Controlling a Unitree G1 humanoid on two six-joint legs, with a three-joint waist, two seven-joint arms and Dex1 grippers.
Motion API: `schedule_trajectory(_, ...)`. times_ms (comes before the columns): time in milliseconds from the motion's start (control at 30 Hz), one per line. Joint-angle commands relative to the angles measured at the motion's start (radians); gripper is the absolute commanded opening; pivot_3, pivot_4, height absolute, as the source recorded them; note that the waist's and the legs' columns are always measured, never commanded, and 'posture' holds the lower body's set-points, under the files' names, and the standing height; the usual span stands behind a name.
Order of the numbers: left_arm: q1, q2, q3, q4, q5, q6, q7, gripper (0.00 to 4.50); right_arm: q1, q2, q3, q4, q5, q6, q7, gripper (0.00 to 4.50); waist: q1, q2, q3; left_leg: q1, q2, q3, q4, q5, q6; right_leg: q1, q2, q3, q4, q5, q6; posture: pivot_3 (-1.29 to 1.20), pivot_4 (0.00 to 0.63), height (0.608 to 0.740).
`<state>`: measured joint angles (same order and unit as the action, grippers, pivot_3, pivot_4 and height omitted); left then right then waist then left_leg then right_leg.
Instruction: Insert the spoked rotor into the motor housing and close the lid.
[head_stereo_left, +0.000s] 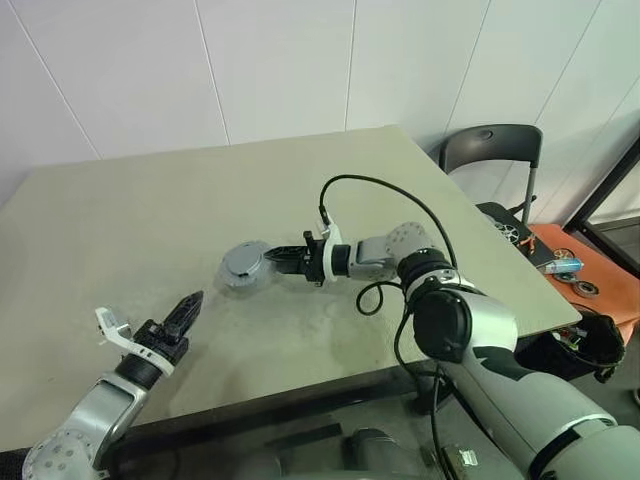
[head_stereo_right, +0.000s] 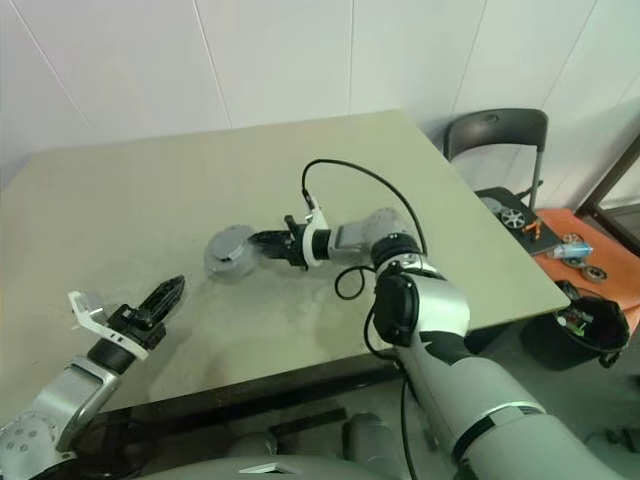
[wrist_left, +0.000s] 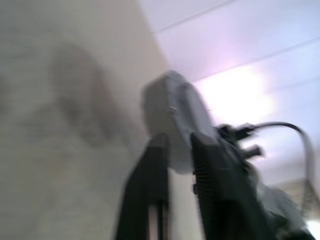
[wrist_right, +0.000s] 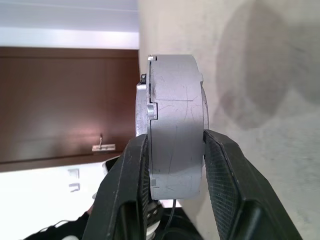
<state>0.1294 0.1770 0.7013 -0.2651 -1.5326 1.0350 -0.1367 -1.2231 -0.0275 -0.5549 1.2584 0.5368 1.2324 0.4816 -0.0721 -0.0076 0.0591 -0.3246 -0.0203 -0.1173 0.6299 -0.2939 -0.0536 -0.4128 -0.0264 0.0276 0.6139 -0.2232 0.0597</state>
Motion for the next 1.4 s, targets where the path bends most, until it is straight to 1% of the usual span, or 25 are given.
schedule_trajectory(33,0.014,0.022,-0.034,-0.039,-0.088,-0.04,-0.013,1.97,-0.082,-0.014,-0.033,-0.052,0.07,0.023,0.055,1.22,0.0,0.0,0.0,0.0,0.0,0.0,0.0,0.0,0.0,0.0,0.0,0.0,0.0,0.0,0.0,0.0,0.0,0.74)
schedule_trajectory(133,0.02,0.029,-0.064,-0.041,-0.126,-0.081,-0.011,3.04,-0.103,-0.023,-0.045,-0.049,0.085,0.026,0.057,1.22,0.0,0.0,0.0,0.0,0.0,0.0,0.0,0.0,0.0,0.0,0.0,0.0,0.0,0.0,0.0,0.0,0.0,0.74)
schedule_trajectory(167,0.024,0.035,-0.074,-0.038,-0.133,-0.088,-0.006,3.32,-0.107,-0.025,-0.05,-0.047,0.09,0.025,0.055,1.22,0.0,0.0,0.0,0.0,0.0,0.0,0.0,0.0,0.0,0.0,0.0,0.0,0.0,0.0,0.0,0.0,0.0,0.74)
schedule_trajectory(267,0.035,0.042,-0.099,-0.037,-0.164,-0.116,-0.007,4.43,-0.114,-0.026,-0.046,-0.049,0.096,0.025,0.056,1.22,0.0,0.0,0.0,0.0,0.0,0.0,0.0,0.0,0.0,0.0,0.0,0.0,0.0,0.0,0.0,0.0,0.0,0.74)
schedule_trajectory(333,0.039,0.048,-0.111,-0.048,-0.18,-0.138,-0.015,4.5,-0.115,-0.025,-0.041,-0.053,0.097,0.031,0.061,1.22,0.001,0.0,0.0,-0.001,0.0,0.0,0.0,0.0,0.0,0.0,0.0,0.0,-0.001,0.0,0.0,0.0,0.0,0.74)
schedule_trajectory(467,0.04,0.067,-0.141,-0.061,-0.18,-0.17,-0.014,4.5,-0.117,-0.022,-0.035,-0.061,0.099,0.047,0.071,1.22,0.001,0.0,0.0,-0.001,0.0,0.0,0.0,0.0,0.0,-0.001,0.0,0.0,-0.001,0.0,0.0,0.0,0.0,0.74)
schedule_trajectory(667,0.011,0.058,-0.193,-0.065,-0.227,-0.223,-0.002,4.5,-0.117,-0.009,-0.018,-0.091,0.1,0.098,0.097,1.22,0.002,0.0,0.0,-0.003,0.0,0.0,0.0,0.0,0.0,-0.002,0.0,0.0,-0.001,0.0,0.0,0.0,0.0,0.74)
schedule_trajectory(800,-0.007,0.076,-0.22,-0.046,-0.224,-0.237,-0.005,4.5,-0.111,0.011,-0.022,-0.121,0.115,0.143,0.099,1.22,0.001,0.0,0.0,-0.005,0.0,0.0,0.0,0.0,0.0,-0.004,0.0,0.0,0.0,0.0,0.0,0.0,0.0,0.74)
schedule_trajectory(933,-0.03,0.091,-0.229,0.001,-0.214,-0.249,-0.025,4.5,-0.102,0.029,-0.017,-0.159,0.127,0.182,0.093,1.22,0.003,0.0,0.0,-0.014,0.0,0.001,0.002,0.0,0.0,-0.013,0.0,0.001,0.003,0.003,-0.002,0.0,0.0,0.74)
schedule_trajectory(1200,-0.068,0.099,-0.241,0.052,-0.186,-0.267,-0.064,4.5,-0.075,0.053,0.0,-0.214,0.132,0.223,0.081,1.22,0.003,0.0,0.0,-0.014,0.0,0.001,0.002,0.0,0.0,-0.014,0.0,0.001,0.002,0.004,-0.001,0.0,0.0,0.74)
schedule_trajectory(1400,-0.048,0.084,-0.251,0.002,-0.197,-0.283,-0.068,4.5,-0.064,0.064,0.01,-0.232,0.131,0.231,0.077,1.22,0.002,0.0,0.0,-0.014,0.0,0.001,0.002,0.0,0.0,-0.014,0.0,0.001,0.002,0.004,-0.001,0.0,0.0,0.74)
